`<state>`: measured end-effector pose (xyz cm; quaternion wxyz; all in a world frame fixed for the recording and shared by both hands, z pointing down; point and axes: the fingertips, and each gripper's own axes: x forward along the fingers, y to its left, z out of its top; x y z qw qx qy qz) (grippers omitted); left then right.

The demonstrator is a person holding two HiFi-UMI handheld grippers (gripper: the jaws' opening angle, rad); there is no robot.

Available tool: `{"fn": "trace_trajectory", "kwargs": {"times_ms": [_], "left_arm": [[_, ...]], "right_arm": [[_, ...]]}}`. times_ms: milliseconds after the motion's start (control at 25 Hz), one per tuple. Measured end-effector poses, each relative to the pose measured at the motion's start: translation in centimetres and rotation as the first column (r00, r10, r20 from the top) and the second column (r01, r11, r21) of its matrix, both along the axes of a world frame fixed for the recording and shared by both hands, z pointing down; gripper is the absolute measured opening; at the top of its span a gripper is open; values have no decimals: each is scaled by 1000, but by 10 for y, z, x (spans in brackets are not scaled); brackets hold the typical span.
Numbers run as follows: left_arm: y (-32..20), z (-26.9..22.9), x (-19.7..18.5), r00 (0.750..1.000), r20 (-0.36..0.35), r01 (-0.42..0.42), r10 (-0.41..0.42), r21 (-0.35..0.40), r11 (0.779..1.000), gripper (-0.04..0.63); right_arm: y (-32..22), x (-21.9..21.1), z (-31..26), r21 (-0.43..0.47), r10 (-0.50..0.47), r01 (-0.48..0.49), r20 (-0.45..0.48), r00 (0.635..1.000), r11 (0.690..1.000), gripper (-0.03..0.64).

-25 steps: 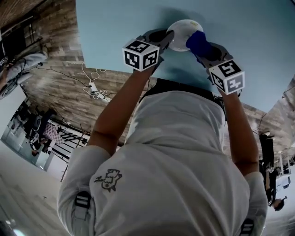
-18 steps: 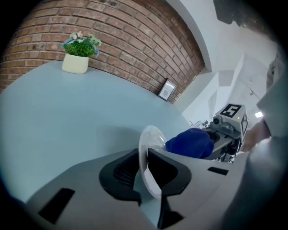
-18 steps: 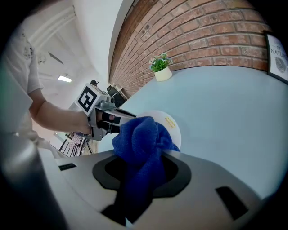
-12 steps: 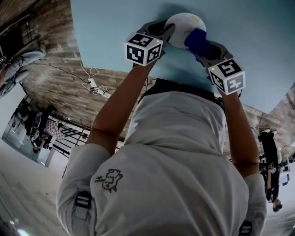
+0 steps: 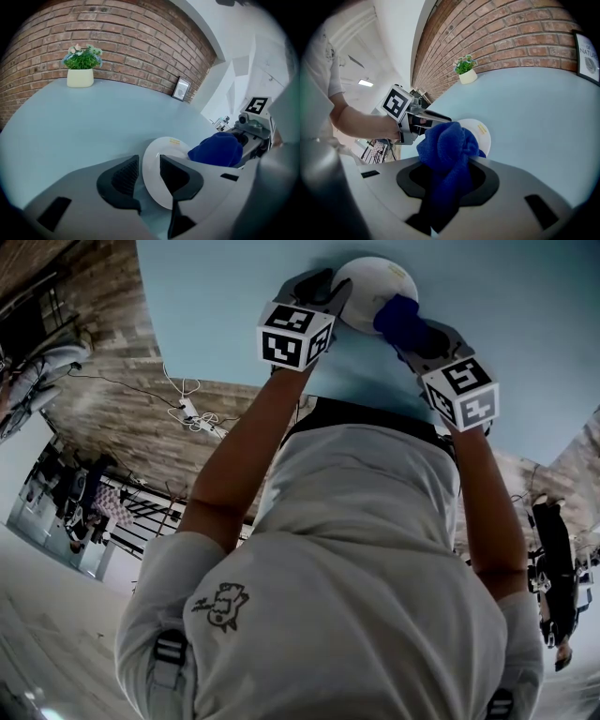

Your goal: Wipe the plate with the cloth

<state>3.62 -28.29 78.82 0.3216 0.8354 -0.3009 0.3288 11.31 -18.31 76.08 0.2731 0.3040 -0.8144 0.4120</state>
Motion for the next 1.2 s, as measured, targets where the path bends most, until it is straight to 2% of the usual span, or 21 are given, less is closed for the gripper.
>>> {"fn": "trace_trajectory", "kwargs": {"times_ms": [240, 440, 520, 720, 920, 1040, 1200], "left_arm": [[4, -20, -1, 999, -34, -7, 8, 18, 1000, 126], [6, -58, -13, 995, -85, -37, 45, 88, 995, 114], [5, -87, -20, 989, -136, -33, 54, 153, 988, 10], [41, -162, -26, 965, -221, -67, 140, 308, 949, 6], [95, -237, -26, 918, -304, -99, 256, 449, 888, 6], [110, -291, -38, 900, -336, -76, 277, 505, 860, 6], [122, -346, -49, 880, -394, -1, 264, 555, 832, 6]], "right_arm": [[-3, 3, -13, 38, 18, -18, -19, 1000, 999, 126], [-8, 2, -38, 95, 79, -75, -35, 996, 993, 126], [-11, 5, -54, 141, 129, -121, -47, 991, 983, 126], [17, 2, -102, 270, 201, -179, -58, 978, 946, 126], [48, -15, -158, 411, 237, -207, -22, 971, 888, 126], [58, -31, -208, 486, 239, -208, -2, 971, 849, 126], [69, -34, -260, 597, 248, -220, 35, 968, 772, 126]]}}
